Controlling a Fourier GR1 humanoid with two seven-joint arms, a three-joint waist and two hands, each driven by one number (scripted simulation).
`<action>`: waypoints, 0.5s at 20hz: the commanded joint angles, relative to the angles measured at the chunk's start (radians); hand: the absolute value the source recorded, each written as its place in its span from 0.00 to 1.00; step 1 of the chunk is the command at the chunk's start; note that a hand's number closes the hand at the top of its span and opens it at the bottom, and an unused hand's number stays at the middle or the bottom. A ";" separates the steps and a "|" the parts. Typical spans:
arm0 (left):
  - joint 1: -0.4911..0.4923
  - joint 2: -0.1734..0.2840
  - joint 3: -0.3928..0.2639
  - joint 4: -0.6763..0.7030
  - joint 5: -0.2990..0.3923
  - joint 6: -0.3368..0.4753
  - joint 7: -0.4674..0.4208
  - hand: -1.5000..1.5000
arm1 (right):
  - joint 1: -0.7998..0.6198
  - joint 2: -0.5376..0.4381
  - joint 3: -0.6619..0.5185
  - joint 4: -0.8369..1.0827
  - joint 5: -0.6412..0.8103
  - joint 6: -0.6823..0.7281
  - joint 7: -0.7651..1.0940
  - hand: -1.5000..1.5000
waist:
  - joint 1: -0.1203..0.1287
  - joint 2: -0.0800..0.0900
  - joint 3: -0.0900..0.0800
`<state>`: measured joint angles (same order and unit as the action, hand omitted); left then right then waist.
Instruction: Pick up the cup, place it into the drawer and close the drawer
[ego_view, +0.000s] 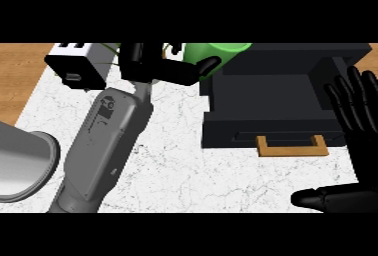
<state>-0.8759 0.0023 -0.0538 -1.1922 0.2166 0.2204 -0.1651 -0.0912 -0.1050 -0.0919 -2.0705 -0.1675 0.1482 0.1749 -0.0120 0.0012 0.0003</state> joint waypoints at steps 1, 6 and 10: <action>-0.086 -0.002 -0.074 0.100 0.012 0.090 -0.010 1.00 | -0.006 -0.002 -0.016 0.030 -0.002 0.006 -0.030 0.00 | -0.003 0.001 0.000; -0.240 -0.002 -0.078 0.302 0.062 0.129 -0.036 1.00 | -0.051 0.022 0.024 0.045 0.035 -0.024 -0.018 0.00 | -0.014 0.005 0.000; -0.313 -0.002 -0.047 0.431 0.087 0.109 -0.073 1.00 | 0.008 -0.007 -0.031 0.069 -0.031 0.041 -0.072 0.00 | -0.016 0.005 0.000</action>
<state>-1.0893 0.0003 -0.1199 -0.8976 0.2796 0.3243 -0.2132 -0.0778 -0.1099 -0.1081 -2.0376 -0.1833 0.1755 0.1302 -0.0240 0.0042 0.0004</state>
